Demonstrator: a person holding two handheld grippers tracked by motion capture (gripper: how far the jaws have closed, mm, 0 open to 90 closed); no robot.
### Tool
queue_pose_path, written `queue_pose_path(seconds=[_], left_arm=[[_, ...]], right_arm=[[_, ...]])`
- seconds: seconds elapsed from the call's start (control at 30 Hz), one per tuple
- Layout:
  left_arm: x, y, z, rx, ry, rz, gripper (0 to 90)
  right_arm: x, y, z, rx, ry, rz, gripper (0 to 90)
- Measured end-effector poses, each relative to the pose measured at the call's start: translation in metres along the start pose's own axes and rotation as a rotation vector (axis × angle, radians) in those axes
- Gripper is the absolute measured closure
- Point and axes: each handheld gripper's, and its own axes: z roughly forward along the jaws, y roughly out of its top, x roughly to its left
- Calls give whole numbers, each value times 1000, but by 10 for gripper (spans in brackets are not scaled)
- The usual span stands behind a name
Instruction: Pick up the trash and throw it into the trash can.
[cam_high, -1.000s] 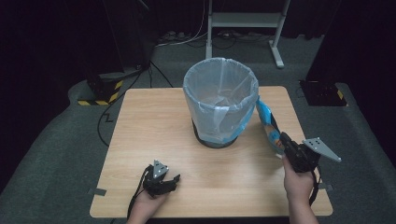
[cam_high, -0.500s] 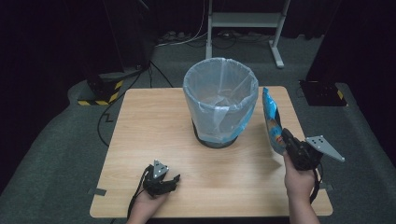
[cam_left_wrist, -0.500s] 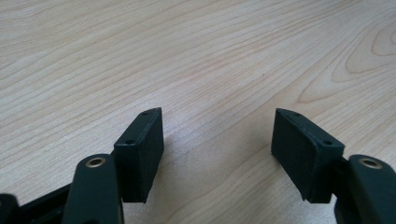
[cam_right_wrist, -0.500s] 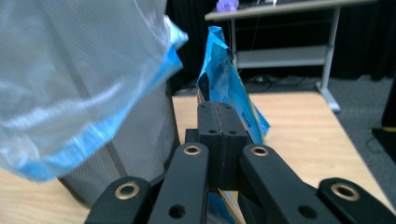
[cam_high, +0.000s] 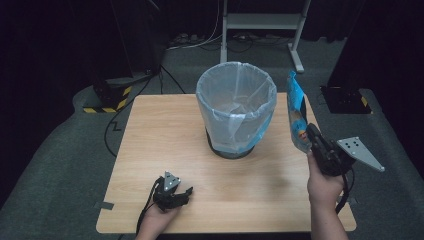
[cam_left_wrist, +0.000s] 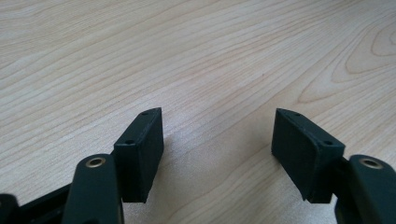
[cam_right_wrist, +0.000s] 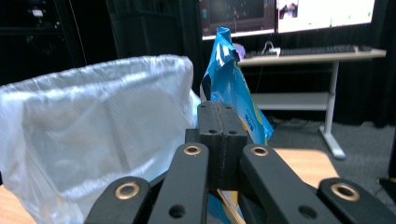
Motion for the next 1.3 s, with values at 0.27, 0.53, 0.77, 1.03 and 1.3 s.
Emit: queue_pose_path(seconds=[0.27,0.53,0.77,1.03,1.3], left_arm=[[0,0,0,0,0,0,343],[0,0,0,0,-1,1,342],[0,0,0,0,0,2,343],[1,0,0,1,-2,0,342],[1,0,0,-3,-5,-6,342]], right_arm=[[11,24,-2,-68,9,-40,900],[23,37,-3,-108,17,-84,900],[33,48,0,-130,38,-117,900],[52,70,8,-175,70,-158,900],[79,97,22,-232,108,-208,900]])
